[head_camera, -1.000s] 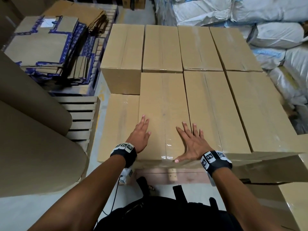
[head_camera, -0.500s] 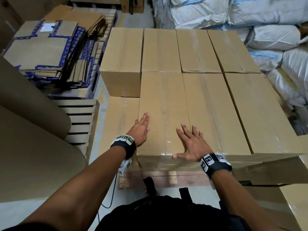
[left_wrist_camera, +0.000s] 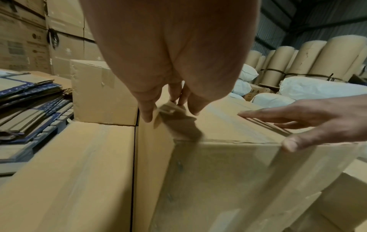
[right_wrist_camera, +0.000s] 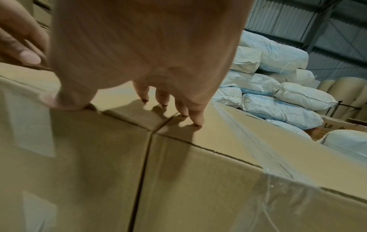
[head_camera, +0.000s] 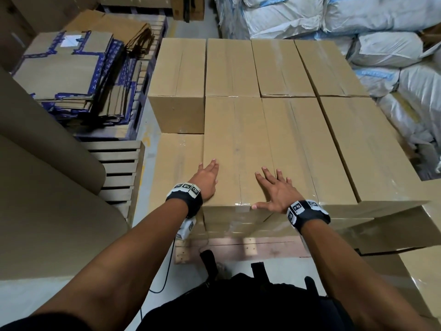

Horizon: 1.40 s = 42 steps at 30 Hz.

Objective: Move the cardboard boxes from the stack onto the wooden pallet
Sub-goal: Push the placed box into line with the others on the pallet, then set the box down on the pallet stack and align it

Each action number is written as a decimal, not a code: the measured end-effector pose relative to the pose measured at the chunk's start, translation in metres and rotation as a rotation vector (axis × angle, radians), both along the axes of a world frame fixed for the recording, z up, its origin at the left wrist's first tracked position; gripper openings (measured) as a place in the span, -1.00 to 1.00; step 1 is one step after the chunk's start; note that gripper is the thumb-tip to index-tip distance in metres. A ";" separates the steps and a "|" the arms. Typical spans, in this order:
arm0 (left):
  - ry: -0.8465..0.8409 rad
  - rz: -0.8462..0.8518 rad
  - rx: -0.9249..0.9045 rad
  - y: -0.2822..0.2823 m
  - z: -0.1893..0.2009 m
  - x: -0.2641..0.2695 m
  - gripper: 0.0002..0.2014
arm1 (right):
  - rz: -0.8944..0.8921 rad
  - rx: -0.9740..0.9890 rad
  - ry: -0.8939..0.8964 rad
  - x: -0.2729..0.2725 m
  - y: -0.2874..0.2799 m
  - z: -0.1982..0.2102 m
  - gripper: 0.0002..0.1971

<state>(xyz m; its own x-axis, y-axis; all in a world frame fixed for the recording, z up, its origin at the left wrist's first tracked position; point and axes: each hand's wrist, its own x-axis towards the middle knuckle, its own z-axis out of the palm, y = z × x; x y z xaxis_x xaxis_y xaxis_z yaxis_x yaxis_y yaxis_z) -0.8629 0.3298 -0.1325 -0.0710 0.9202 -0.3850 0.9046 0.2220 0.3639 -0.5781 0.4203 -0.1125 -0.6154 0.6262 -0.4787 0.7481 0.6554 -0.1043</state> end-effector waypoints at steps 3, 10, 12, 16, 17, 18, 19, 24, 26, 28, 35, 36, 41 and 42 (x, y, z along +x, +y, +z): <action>-0.037 -0.009 -0.006 -0.029 0.003 0.007 -0.38 | -0.061 0.011 0.002 0.000 -0.015 0.003 0.17; -0.206 0.030 0.156 -0.133 0.000 0.032 -0.45 | -0.331 0.156 0.271 0.013 -0.115 -0.004 -0.45; -0.258 0.083 0.206 -0.166 -0.001 0.048 -0.51 | -0.396 0.172 0.330 0.026 -0.157 -0.013 -0.56; -0.318 0.142 0.125 -0.223 -0.018 0.088 -0.55 | -0.529 0.116 0.380 0.062 -0.246 -0.029 -0.71; -0.309 0.121 0.091 -0.236 -0.023 0.100 -0.55 | -0.579 0.097 0.367 0.071 -0.268 -0.031 -0.72; -0.296 0.090 0.069 -0.249 -0.029 0.111 -0.55 | -0.629 0.072 0.335 0.081 -0.290 -0.034 -0.73; -0.292 0.057 0.053 -0.262 -0.033 0.123 -0.55 | -0.673 0.046 0.297 0.091 -0.311 -0.040 -0.76; -0.289 -0.102 -0.046 -0.307 -0.055 0.180 -0.57 | -0.828 -0.138 0.197 0.149 -0.385 -0.070 -0.76; -0.293 -0.172 -0.084 -0.316 -0.060 0.202 -0.59 | -0.893 -0.154 0.222 0.175 -0.397 -0.072 -0.76; -0.295 -0.223 -0.092 -0.315 -0.058 0.222 -0.60 | -0.960 -0.129 0.276 0.200 -0.405 -0.070 -0.77; -0.282 -0.335 -0.020 -0.303 -0.047 0.311 -0.63 | -1.094 -0.029 0.321 0.293 -0.456 -0.077 -0.79; -0.274 -0.351 -0.017 -0.306 -0.045 0.326 -0.63 | -1.105 -0.025 0.319 0.308 -0.464 -0.077 -0.80; -0.263 -0.482 -0.021 -0.319 -0.042 0.405 -0.64 | -1.147 -0.007 0.372 0.392 -0.493 -0.074 -0.81; -0.253 -0.517 -0.022 -0.319 -0.043 0.419 -0.64 | -1.147 -0.005 0.369 0.409 -0.494 -0.073 -0.80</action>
